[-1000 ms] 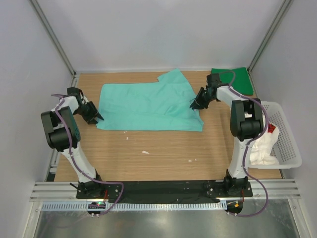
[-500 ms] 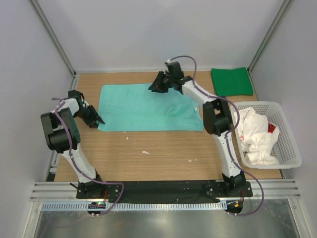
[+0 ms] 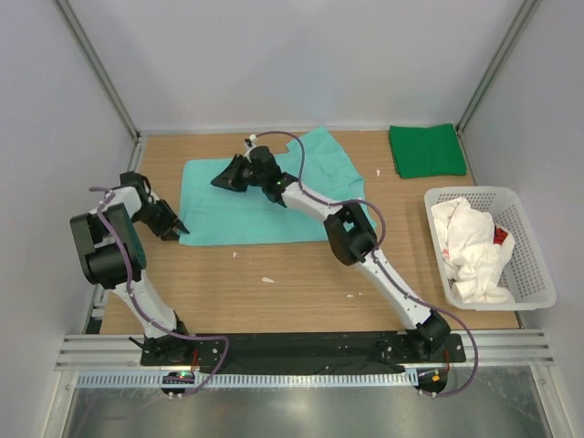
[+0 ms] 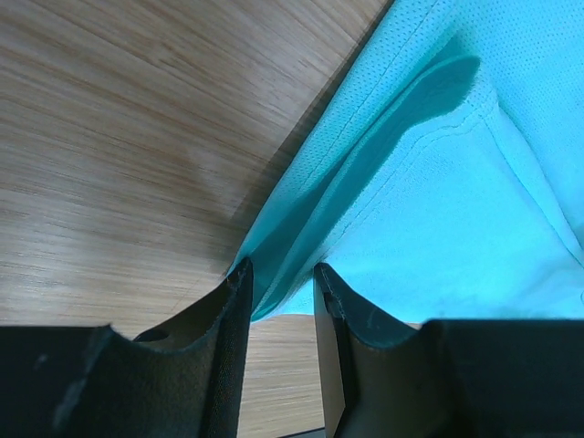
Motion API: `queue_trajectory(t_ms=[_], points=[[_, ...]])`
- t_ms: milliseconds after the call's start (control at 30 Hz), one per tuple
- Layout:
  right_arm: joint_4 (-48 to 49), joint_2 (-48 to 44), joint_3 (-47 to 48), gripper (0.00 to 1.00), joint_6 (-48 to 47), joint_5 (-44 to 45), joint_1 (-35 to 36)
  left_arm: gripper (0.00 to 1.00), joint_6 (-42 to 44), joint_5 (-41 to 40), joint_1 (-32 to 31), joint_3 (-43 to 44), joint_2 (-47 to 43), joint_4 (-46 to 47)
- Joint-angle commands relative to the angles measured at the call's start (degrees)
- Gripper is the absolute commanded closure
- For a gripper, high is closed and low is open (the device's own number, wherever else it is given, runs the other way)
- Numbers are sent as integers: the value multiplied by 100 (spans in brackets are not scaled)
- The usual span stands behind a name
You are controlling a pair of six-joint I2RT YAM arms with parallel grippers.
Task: Fold and stack the t-shirts
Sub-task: Fold the tshirt
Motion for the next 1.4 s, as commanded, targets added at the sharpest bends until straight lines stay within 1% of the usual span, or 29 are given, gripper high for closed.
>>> queue_trajectory(t_ms=[0,100,167,233,300,367,467,500,567,600,667,767,933,1100,1367], points=[[395,79,490,86,128,287,187,66,10,-22,92,-114,-274,52],[-9,158,604,93,-205,550,345,67,36,-5,119,-141,-336,26],[-333,150,639,95,-442,822,407,67,36,22,127,-158,-336,26],[-502,202,700,98,-522,1007,460,69,1,66,119,-176,-310,35],[-652,281,797,99,-575,1078,495,72,-52,127,128,-194,-283,52],[-1020,456,1008,99,-636,1096,539,74,-87,145,119,-220,-292,79],[-1240,492,1000,99,-794,1297,601,79,-113,136,127,-220,-292,61],[-1311,492,1000,99,-969,1376,627,82,-122,119,128,-211,-283,26],[-1469,527,1017,98,-1102,1552,636,86,-192,127,128,-237,-292,8],[-1531,562,1026,99,-1164,1596,645,89,-219,136,119,-255,-301,8],[-1758,624,1078,98,-1243,1711,654,92,-280,162,119,-299,-380,-27],[-2101,633,1088,98,-1480,1983,688,100,-298,145,127,-325,-538,-132],[-2304,624,1026,99,-1516,2150,715,100,-307,-92,119,-290,-828,-448],[-2401,633,1026,99,-1604,2159,715,100,-210,-619,163,-343,-969,-764],[-2463,642,1000,99,-1604,2177,706,100,-254,-690,321,-835,-872,-677]])
